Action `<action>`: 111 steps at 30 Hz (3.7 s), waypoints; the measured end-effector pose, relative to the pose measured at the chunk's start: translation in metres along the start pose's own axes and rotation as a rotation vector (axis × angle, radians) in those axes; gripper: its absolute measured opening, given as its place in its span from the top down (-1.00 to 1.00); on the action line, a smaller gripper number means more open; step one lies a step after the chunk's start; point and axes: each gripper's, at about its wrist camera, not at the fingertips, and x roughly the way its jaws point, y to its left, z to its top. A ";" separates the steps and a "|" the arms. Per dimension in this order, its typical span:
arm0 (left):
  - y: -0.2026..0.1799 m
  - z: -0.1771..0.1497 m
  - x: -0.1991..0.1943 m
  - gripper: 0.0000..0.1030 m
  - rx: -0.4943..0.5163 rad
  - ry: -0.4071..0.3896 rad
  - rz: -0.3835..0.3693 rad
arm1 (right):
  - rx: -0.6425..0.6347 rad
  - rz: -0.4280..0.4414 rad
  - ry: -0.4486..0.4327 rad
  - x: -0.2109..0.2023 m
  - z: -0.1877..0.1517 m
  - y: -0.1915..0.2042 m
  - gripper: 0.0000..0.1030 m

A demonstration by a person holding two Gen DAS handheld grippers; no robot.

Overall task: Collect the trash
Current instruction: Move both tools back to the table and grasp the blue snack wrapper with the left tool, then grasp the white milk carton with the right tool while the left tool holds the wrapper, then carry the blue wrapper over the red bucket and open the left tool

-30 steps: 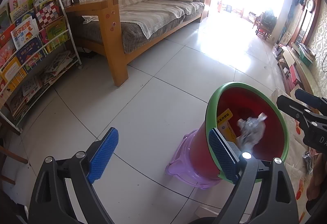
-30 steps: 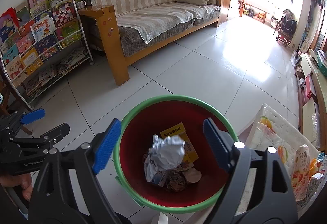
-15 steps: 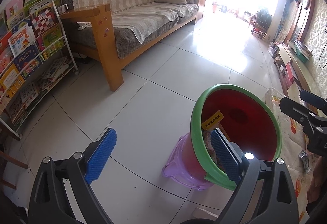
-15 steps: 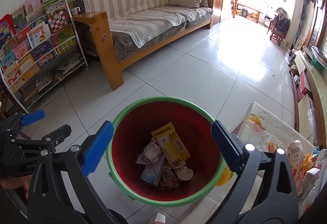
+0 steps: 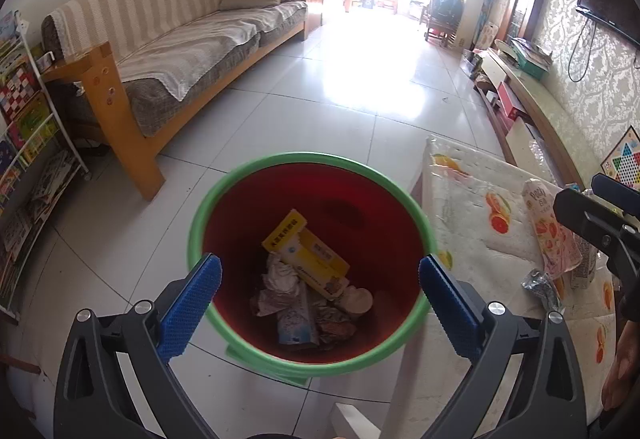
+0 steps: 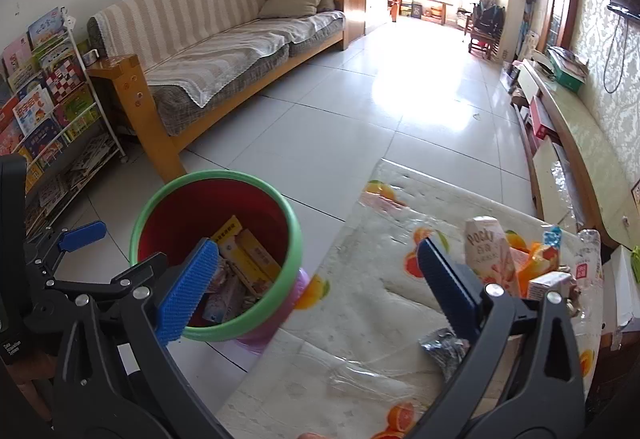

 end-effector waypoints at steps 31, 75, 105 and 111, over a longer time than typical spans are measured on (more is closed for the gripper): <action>-0.289 -0.069 0.083 -0.67 0.311 0.253 -0.174 | 0.345 -0.242 0.067 -0.053 -0.133 -0.270 -0.90; -0.249 -0.049 0.084 0.76 0.268 0.230 -0.184 | 0.245 -0.195 0.199 0.047 -0.126 -0.262 -0.89; -0.235 -0.037 0.024 0.76 0.272 0.123 -0.230 | 0.235 -0.213 0.123 -0.036 -0.116 -0.235 -0.07; -0.223 -0.030 0.001 0.76 0.268 0.073 -0.244 | 0.223 -0.230 0.089 -0.061 -0.109 -0.220 -0.07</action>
